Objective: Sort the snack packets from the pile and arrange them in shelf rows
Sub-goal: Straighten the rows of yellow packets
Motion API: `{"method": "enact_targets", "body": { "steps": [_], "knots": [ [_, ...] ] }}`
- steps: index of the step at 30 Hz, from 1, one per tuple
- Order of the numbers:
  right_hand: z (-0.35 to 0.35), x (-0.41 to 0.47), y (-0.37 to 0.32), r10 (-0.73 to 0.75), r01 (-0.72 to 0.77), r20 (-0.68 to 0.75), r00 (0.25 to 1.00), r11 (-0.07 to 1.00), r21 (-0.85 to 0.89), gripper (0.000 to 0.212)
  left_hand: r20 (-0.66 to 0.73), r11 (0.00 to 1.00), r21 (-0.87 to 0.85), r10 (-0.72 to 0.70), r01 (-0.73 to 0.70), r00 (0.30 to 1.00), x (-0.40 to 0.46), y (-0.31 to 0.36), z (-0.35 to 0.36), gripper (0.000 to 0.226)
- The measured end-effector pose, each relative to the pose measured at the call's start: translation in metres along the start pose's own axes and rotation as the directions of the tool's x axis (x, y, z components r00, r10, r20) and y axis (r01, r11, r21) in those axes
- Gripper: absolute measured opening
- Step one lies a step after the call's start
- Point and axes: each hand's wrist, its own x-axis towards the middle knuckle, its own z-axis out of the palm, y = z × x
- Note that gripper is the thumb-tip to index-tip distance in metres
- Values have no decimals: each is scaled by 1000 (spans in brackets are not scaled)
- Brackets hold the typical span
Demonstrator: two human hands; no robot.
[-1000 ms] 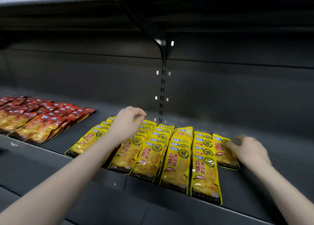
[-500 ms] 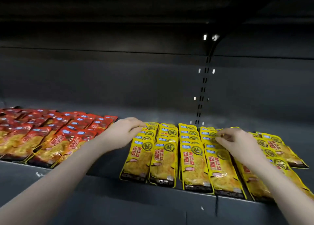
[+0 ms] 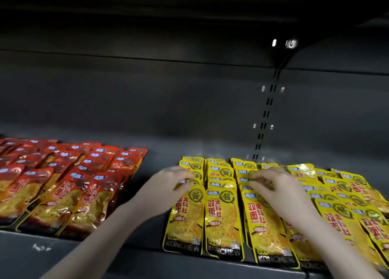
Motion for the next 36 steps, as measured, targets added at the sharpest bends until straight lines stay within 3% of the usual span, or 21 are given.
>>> {"method": "enact_targets", "body": {
  "steps": [5, 10, 17, 21, 24, 27, 29, 36],
  "knots": [
    [7, 5, -12, -100, 100, 133, 986, 995, 9, 35, 66, 997, 68, -33, 28, 997, -2, 3, 3, 63],
    [8, 2, -21, -199, 247, 373, 906, 965, -85, 106, 111, 997, 71, 0, -8, 994, -7, 5, 11, 79],
    [11, -1, -14, -201, 253, 388, 900, 964, -86, 121, 258, 984, 177, -31, -16, 966, -10, 10, 13, 92],
    [5, -1, -11, -183, 241, 437, 881, 967, -81, 112, 269, 985, 168, -8, -39, 963, -10, 5, 11, 94],
    [-1, 10, -9, -178, 230, 416, 892, 970, -78, 80, 231, 992, 123, -16, -13, 973, -5, -1, 9, 102],
    [-1, 37, -1, -131, 183, 335, 933, 975, -128, 40, 187, 993, 122, -32, 9, 982, 5, 0, 3, 82],
    [2, 58, 1, -111, 162, 295, 949, 975, -153, 26, 151, 993, 115, -54, 37, 987, 15, -1, 2, 57],
    [34, 102, 2, -64, 148, 339, 939, 963, -227, 24, 53, 967, 161, -206, 195, 977, 52, -17, 11, 43]
  ]
}}
